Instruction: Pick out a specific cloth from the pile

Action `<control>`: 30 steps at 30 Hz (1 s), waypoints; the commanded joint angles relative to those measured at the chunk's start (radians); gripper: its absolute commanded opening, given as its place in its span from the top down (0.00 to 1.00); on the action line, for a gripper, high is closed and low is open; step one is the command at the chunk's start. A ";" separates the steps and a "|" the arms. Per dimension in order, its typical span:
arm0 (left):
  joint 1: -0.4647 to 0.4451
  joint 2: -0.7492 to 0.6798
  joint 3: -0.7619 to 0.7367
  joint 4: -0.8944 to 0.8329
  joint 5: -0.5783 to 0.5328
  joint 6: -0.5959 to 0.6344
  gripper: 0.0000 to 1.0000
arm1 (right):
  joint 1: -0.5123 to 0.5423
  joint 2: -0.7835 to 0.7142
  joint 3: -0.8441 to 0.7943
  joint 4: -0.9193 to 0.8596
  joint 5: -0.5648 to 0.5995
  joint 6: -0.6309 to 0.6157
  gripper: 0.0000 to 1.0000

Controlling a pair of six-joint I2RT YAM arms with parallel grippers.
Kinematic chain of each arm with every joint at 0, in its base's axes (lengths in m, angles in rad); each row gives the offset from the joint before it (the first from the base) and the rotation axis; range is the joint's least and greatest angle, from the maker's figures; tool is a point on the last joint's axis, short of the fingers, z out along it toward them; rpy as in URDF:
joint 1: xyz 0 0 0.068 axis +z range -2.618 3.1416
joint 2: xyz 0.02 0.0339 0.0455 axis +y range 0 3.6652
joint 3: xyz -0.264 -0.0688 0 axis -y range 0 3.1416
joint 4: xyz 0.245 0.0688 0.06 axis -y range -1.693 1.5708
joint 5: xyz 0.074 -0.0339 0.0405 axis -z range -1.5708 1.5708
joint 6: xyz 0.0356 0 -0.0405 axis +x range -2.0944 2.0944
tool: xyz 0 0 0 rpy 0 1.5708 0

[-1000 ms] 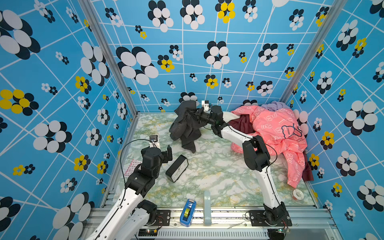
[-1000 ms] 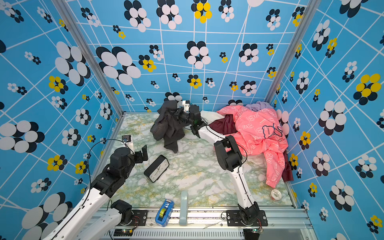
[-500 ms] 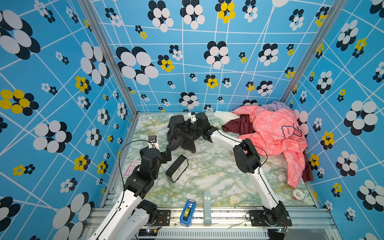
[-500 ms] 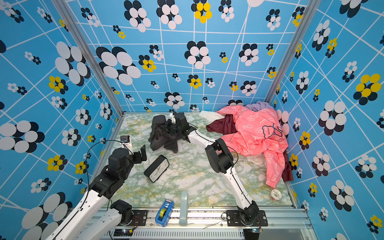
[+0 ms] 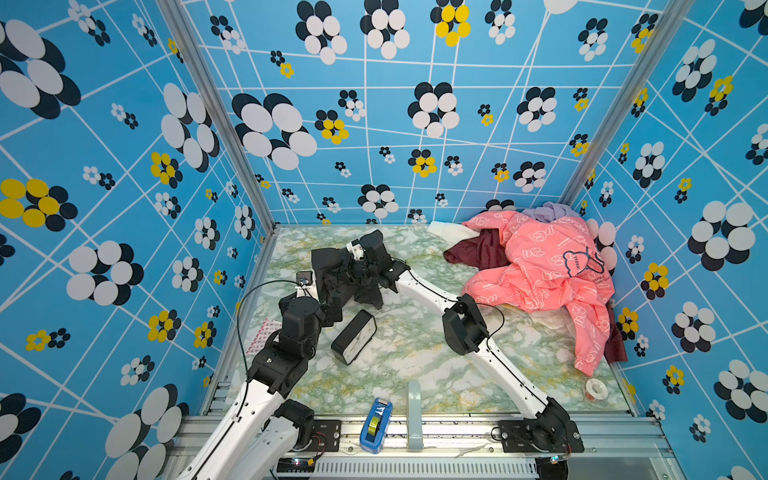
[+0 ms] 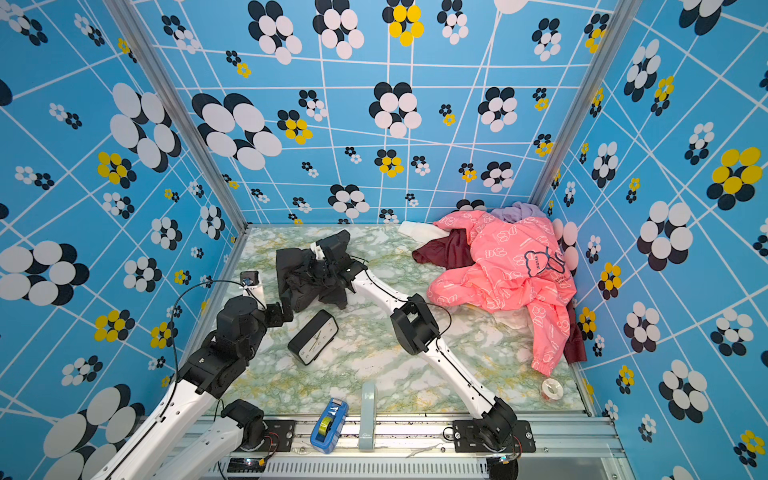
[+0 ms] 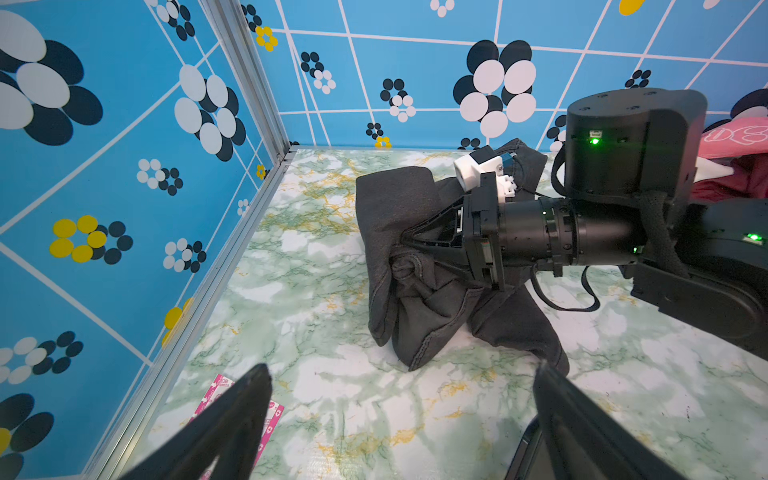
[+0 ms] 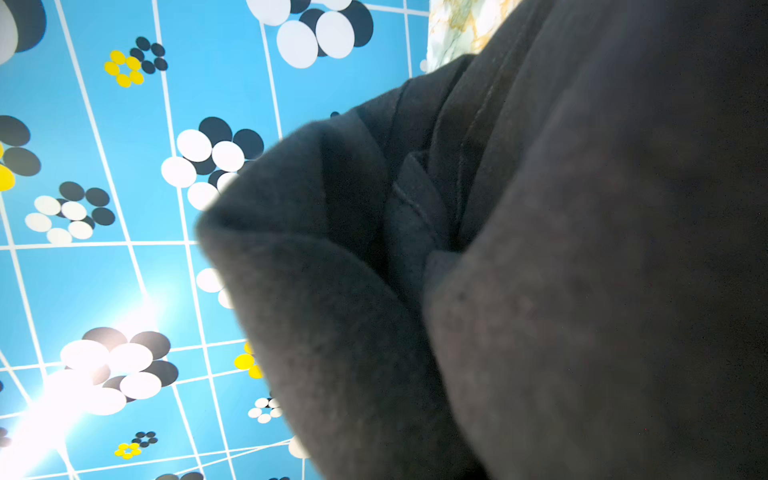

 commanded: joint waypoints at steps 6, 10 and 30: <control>0.000 -0.019 -0.014 -0.010 -0.016 0.014 0.01 | 0.021 0.091 0.104 0.182 -0.049 0.131 1.00; 0.001 -0.019 -0.016 -0.010 -0.017 0.013 0.01 | 0.020 0.090 0.105 0.264 -0.062 0.140 0.75; 0.001 -0.011 0.010 -0.015 -0.028 -0.011 0.03 | -0.053 -0.261 0.003 -0.068 -0.204 -0.150 0.13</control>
